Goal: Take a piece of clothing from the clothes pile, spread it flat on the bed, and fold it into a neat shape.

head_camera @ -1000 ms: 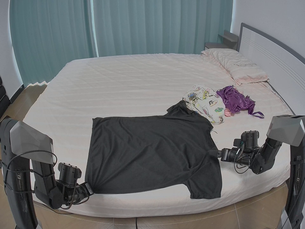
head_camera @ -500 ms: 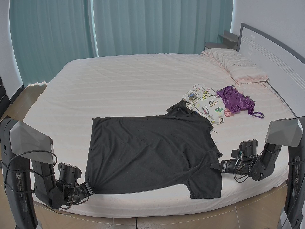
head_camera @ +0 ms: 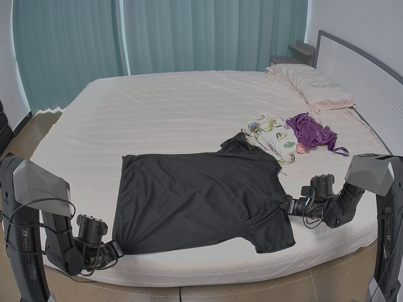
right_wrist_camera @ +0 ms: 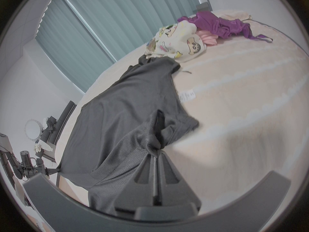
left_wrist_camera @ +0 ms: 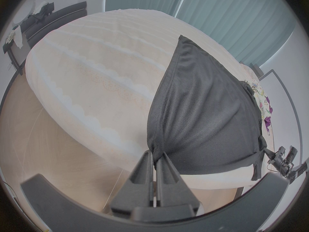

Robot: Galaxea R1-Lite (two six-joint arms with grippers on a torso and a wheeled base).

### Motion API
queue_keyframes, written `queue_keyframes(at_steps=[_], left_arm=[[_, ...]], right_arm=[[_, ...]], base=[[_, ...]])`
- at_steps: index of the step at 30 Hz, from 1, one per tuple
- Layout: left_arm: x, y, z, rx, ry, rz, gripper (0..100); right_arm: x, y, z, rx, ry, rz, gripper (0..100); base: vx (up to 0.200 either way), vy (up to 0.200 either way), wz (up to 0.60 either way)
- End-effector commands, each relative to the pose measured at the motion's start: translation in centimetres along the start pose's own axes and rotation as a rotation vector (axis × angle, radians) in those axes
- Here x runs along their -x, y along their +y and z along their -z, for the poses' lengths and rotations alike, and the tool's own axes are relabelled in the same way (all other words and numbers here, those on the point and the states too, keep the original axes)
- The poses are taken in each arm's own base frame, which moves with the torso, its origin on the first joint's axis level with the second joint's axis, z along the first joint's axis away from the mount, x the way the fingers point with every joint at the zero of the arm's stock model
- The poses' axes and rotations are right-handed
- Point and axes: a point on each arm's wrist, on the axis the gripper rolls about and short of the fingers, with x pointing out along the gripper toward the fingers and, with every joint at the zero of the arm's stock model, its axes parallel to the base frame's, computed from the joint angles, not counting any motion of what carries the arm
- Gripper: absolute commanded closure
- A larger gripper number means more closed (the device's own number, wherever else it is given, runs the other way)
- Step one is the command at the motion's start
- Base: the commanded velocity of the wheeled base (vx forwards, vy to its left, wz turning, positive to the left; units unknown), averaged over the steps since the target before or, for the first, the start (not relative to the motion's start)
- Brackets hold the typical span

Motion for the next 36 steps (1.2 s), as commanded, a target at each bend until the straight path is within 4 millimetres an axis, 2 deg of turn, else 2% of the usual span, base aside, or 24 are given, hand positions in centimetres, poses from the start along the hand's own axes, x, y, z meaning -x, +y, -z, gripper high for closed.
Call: queue_keyframes(at_steps=[1,3,4,8,15,20,24,31,36], left_arm=[[0.0,0.0,0.0,0.000,0.001,-0.001,100],[0.0,0.0,0.0,0.000,0.001,-0.001,100],[0.0,0.0,0.0,0.000,0.001,-0.001,100],[0.0,0.0,0.0,0.000,0.001,-0.001,100],[0.0,0.0,0.0,0.002,0.001,-0.001,100],[0.0,0.0,0.0,0.002,0.001,-0.001,100],[-0.1,0.0,0.0,0.002,0.000,0.000,100],[0.0,0.0,0.0,0.000,0.001,-0.001,100],[0.0,0.0,0.0,0.000,0.001,-0.001,100]], right_arm=[[-0.3,0.1,-0.6,0.013,-0.019,-0.006,100],[-0.4,0.1,-0.5,0.016,-0.017,-0.006,100],[-0.4,0.1,-0.4,0.017,-0.015,-0.007,0],[-0.1,0.0,-0.4,0.012,-0.012,0.001,0],[3.0,-1.3,-0.7,-0.029,-0.021,0.043,0],[5.0,-1.1,0.5,-0.056,0.020,0.052,0],[6.6,-0.5,2.7,-0.076,0.103,0.045,0],[7.1,-0.6,4.9,-0.097,0.169,0.060,0],[7.0,-0.1,5.4,-0.086,0.171,0.039,0]], base=[[0.000,0.000,0.00],[0.000,0.000,0.00],[0.000,0.000,0.00],[0.000,0.000,0.00],[0.000,0.000,0.00],[0.000,0.000,0.00],[0.000,0.000,0.00],[0.000,0.000,0.00],[0.000,0.000,0.00]])
